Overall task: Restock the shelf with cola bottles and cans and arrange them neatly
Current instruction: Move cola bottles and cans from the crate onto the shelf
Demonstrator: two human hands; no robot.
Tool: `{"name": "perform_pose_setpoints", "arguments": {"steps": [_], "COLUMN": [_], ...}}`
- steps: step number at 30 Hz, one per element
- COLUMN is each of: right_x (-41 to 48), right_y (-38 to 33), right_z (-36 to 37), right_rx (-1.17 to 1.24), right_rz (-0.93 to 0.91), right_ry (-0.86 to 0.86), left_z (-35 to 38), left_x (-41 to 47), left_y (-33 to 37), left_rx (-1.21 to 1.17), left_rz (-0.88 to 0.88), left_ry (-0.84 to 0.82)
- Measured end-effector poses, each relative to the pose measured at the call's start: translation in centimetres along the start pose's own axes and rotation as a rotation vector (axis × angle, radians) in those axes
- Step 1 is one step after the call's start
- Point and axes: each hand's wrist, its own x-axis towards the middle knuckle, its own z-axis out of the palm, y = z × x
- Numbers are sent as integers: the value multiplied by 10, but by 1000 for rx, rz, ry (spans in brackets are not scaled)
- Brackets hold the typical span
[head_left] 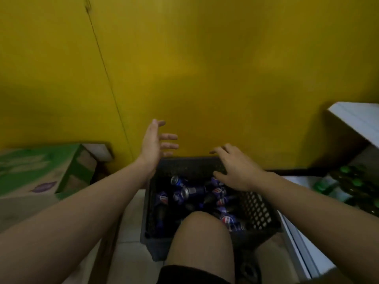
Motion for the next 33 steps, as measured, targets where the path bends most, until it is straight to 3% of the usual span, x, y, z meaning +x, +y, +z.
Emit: {"name": "perform_pose_setpoints", "arguments": {"steps": [8, 12, 17, 20, 22, 25, 29, 33], "right_x": [41, 64, 77, 89, 95, 94, 93, 85], "right_y": [90, 118, 133, 140, 141, 135, 129, 132], "right_z": [130, 199, 270, 301, 322, 353, 368, 343], "right_rx": [137, 187, 247, 261, 247, 241, 187, 33], "right_rz": [138, 184, 186, 184, 213, 257, 223, 178], "right_ry": [-217, -357, -481, -541, -646, -808, -773, -697], "left_z": [25, 40, 56, 64, 70, 74, 73, 67], "left_x": [66, 99, 122, 141, 147, 149, 150, 151], "left_y": [-135, -212, -309, -343, -358, -375, -375, -354], "left_rx": [246, 436, 913, 1413, 1710, 1932, 1892, 1401], "left_rz": [-291, -325, -188, 39, 61, 62, 59, -95], "left_ry": [-63, -133, -400, -533, -616, -626, -614, -316]}}
